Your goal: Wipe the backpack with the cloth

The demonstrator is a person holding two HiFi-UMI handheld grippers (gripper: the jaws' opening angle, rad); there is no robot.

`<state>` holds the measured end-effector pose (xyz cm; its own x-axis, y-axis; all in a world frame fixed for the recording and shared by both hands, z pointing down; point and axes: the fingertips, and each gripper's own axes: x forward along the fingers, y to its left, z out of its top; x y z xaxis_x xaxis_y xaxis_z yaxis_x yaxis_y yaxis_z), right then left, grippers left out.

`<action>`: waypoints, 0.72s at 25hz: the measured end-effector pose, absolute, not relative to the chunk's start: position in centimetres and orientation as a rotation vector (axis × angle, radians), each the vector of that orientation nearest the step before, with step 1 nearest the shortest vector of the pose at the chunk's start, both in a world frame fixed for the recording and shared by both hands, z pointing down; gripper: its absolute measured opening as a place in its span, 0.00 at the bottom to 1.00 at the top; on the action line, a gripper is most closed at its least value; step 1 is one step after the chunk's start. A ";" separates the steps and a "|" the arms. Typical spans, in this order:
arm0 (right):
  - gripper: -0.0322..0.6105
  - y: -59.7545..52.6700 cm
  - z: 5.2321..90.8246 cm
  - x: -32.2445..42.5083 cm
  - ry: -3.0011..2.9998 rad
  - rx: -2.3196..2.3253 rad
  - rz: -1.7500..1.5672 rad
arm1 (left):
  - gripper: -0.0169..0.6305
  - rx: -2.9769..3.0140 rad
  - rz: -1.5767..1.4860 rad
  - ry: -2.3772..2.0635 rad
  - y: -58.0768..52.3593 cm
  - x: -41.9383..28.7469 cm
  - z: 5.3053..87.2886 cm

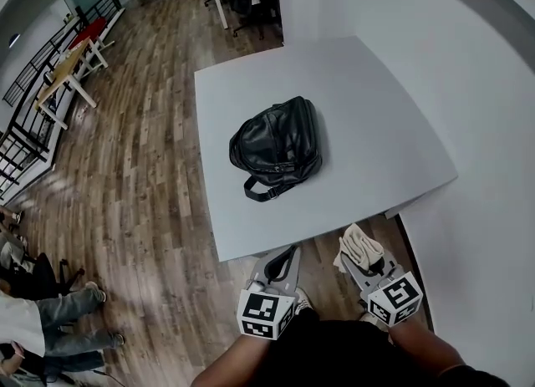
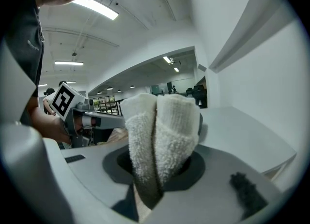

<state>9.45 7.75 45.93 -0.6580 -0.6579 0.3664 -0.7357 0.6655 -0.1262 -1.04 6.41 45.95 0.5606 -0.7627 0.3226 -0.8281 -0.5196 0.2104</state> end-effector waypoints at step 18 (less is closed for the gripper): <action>0.20 6.4 44.5 2.2 -2.639 0.975 0.316 | 0.04 2.441 0.221 -1.386 6.8 -6.9 45.2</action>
<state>2.17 6.35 44.48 -0.7207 -0.5924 0.3600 -0.6607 0.7443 -0.0979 -6.93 6.84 45.17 0.5164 -0.8057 0.2900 -0.8560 -0.4758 0.2023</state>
